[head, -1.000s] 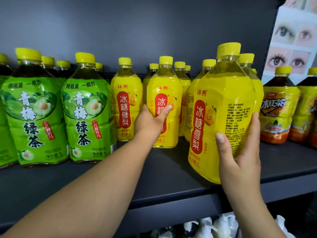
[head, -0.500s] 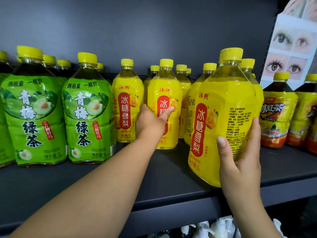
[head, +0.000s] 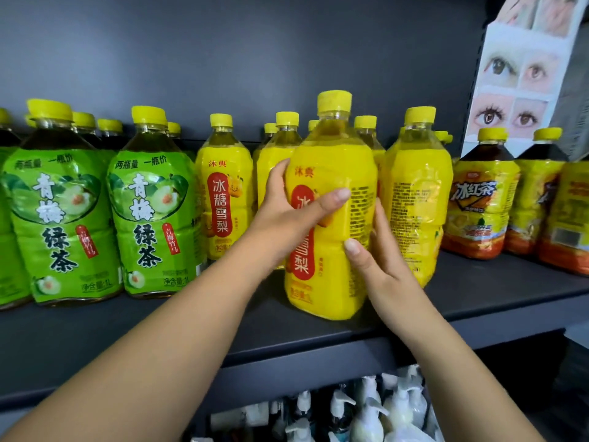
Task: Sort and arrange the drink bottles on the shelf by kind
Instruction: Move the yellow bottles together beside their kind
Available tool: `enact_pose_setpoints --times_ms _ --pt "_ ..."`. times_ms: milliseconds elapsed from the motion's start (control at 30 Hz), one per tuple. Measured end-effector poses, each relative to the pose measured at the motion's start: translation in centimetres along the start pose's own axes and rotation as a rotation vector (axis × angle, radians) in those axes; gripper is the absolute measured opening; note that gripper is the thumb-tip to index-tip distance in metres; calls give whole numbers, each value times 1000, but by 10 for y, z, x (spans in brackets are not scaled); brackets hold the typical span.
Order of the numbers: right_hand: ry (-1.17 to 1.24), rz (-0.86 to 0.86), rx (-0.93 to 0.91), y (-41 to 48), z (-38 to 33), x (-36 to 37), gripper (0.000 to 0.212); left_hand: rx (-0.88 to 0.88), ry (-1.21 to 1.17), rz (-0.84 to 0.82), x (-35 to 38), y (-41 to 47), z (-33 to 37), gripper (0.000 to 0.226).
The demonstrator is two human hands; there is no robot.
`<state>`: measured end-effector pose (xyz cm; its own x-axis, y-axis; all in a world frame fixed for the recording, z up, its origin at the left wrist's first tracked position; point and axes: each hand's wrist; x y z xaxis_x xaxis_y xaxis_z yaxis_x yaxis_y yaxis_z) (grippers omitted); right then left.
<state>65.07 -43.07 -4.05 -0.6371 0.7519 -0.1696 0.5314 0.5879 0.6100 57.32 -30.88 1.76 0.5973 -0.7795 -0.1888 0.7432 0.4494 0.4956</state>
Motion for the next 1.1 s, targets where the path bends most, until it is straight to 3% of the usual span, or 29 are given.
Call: enact_pose_setpoints --times_ms 67,133,200,233,300,367,467,567,633,700,767,867,933,1033,1100 --pt "-79 101 -35 -2 -5 0 68 -4 35 38 -9 -2 2 115" --pt "-189 433 -134 -3 -6 -9 50 5 150 127 -16 -6 1 106" --pt "-277 689 -172 3 -8 -26 65 53 268 271 -18 -12 -1 92" --pt "-305 723 -96 8 -8 -34 79 73 306 334 -20 -15 -2 90" --pt "-275 634 148 24 -5 -45 95 86 352 434 -24 -18 -6 91" --pt "-180 510 272 32 0 -52 94 71 395 508 -27 -21 -8 91" --pt "-185 416 219 25 0 -60 80 57 561 645 -29 -26 -11 91" --pt "-49 307 198 13 0 -60 73 324 727 776 -26 -32 -7 81" --pt "111 168 215 12 -1 -52 78 576 735 734 -16 -36 -2 74" --pt "274 4 243 17 3 -44 97 703 693 545 0 -37 5 72" --pt "412 -140 310 23 6 -38 111 616 605 366 15 -32 15 81" --pt "325 -330 360 25 4 -34 82 434 570 349 21 -14 19 95" --pt "173 -273 327 30 0 -41 64 412 609 387 22 -4 18 95" --pt "116 139 209 58 -2 -62 63 396 700 461 30 -3 17 84" --pt "-1 289 196 80 3 -73 66 382 773 541 39 -1 16 83"
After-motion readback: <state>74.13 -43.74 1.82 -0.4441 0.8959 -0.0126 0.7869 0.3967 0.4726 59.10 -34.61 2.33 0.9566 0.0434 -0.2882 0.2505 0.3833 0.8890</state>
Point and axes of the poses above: each hand's wrist, its own y-axis towards the middle knuckle, its own x-axis out of the palm, z = x × y, and after that the axes turned 5 degrees about y, right-handed
